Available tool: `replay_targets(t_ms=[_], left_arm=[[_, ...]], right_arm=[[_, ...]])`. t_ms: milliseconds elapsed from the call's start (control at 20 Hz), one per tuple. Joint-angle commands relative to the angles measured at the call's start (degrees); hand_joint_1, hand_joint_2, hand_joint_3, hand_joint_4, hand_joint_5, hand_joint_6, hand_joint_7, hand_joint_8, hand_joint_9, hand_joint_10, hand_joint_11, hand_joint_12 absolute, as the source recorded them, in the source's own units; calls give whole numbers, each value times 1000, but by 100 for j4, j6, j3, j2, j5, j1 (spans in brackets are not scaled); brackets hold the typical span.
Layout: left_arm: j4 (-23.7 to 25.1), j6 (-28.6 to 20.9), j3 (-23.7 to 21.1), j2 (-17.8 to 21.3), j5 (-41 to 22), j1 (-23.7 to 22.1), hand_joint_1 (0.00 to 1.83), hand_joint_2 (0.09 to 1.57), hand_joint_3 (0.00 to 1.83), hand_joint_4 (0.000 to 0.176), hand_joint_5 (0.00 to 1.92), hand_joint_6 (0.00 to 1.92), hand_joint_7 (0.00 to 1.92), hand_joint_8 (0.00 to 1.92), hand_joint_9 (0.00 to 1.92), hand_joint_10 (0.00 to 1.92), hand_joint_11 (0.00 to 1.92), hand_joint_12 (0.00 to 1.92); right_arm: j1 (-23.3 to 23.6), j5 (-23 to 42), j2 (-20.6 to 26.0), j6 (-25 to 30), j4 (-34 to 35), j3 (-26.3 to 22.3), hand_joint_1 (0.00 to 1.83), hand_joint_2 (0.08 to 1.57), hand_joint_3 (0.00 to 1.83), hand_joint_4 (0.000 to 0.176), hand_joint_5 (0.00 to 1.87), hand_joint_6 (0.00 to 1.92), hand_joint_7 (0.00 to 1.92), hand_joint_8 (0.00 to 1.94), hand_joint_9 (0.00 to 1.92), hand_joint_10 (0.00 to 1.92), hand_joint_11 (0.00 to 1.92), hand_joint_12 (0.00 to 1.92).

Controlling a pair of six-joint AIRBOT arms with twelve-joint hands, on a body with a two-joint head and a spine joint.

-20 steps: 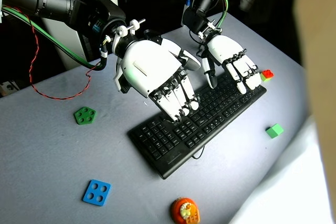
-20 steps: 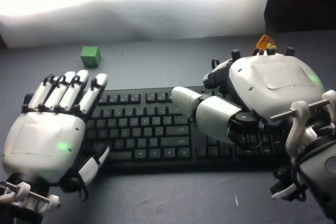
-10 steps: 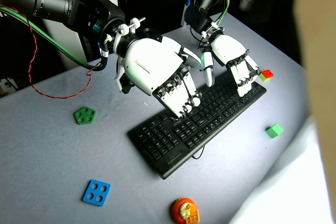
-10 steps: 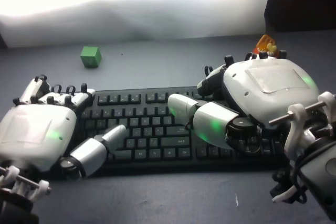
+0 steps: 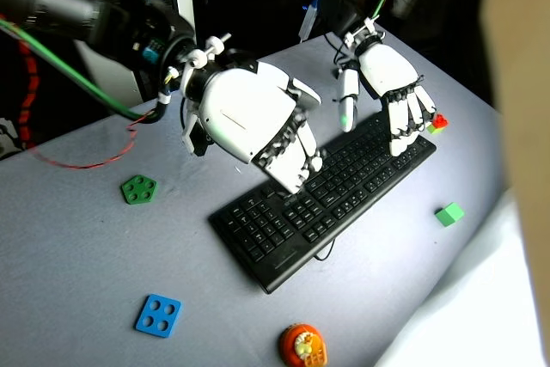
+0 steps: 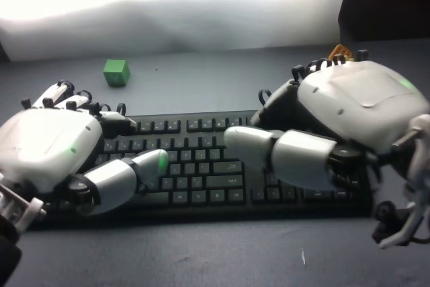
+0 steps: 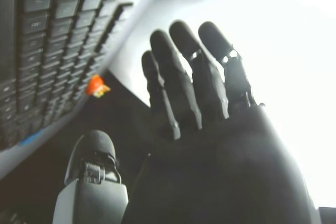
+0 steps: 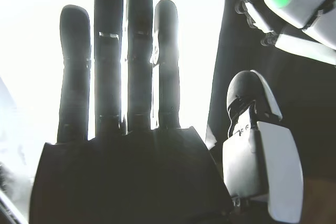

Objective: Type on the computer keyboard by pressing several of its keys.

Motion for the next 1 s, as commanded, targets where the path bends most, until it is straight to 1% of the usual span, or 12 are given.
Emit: replay_targets(t_ms=[0,50,100,150,200,300,400,500,650,700,900,950], left_arm=[[279,-20,-40,161,-193,-122,13,1270,5,0,679,426,692,748,390,1275,0,1795],[295,-20,-147,343,100,-256,48,1282,4,0,633,726,674,1053,454,1433,53,1893],[387,-59,-248,533,398,-431,92,1314,8,0,652,1097,650,1432,483,1682,164,1915],[426,-86,-303,632,550,-529,66,1364,16,0,656,1420,650,1697,511,1873,243,1920],[435,-88,-394,768,763,-711,13,1395,17,0,664,1563,691,1799,580,1911,314,1921],[476,-71,-503,903,1044,-980,0,1446,18,0,821,1715,908,1770,799,1921,555,1921],[515,23,-566,965,1374,-1310,38,1471,14,0,879,1717,991,1761,888,1921,671,1921],[591,35,-601,962,1653,-1564,257,1484,4,0,914,1711,1070,1806,1039,1921,884,1921],[595,41,-658,938,1684,-1708,338,1482,0,0,913,1757,1056,1849,1040,1921,895,1921],[595,52,-650,916,1685,-1810,336,1500,7,0,920,1764,1065,1839,1053,1921,903,1921],[595,51,-560,875,1756,-1899,332,1517,8,0,929,1707,1087,1818,1071,1921,909,1921],[595,50,-534,871,1770,-1925,293,1527,8,0,925,1714,1085,1831,1073,1921,914,1921]], right_arm=[[1,-18,85,276,-467,-20,0,1166,1,0,1066,135,1069,452,780,1126,516,1619],[-11,-193,191,566,-674,-8,0,1172,1,0,1082,240,1008,787,793,1208,526,1649],[-8,-351,263,975,-971,40,0,1196,3,0,1006,678,1005,1089,823,1390,584,1786],[-8,-411,291,1220,-1184,91,0,1210,2,0,917,1075,1016,1406,888,1751,762,1894],[-11,-437,314,1555,-1488,182,0,1238,6,0,943,1487,1096,1651,1011,1887,968,1916],[-9,-522,391,1986,-1841,295,0,1297,16,0,1088,1887,1242,1875,1207,1920,1202,1921],[-24,-743,547,2577,-2250,385,7,1335,17,0,1140,1920,1274,1927,1261,1921,1259,1921],[-97,-1000,756,3485,-3022,479,296,1387,10,0,1133,1921,1311,1930,1314,1921,1308,1921],[-255,-860,903,4731,-4004,605,516,1390,5,0,1110,1921,1290,1913,1308,1921,1311,1921],[-379,-527,949,5282,-4201,700,536,1412,12,0,1098,1921,1277,1903,1301,1921,1310,1921],[-543,-93,991,5856,-4386,789,448,1486,28,0,1087,1904,1263,1861,1287,1921,1304,1921],[-588,173,983,6539,-4780,887,434,1500,25,0,1093,1910,1269,1854,1296,1921,1309,1921]])
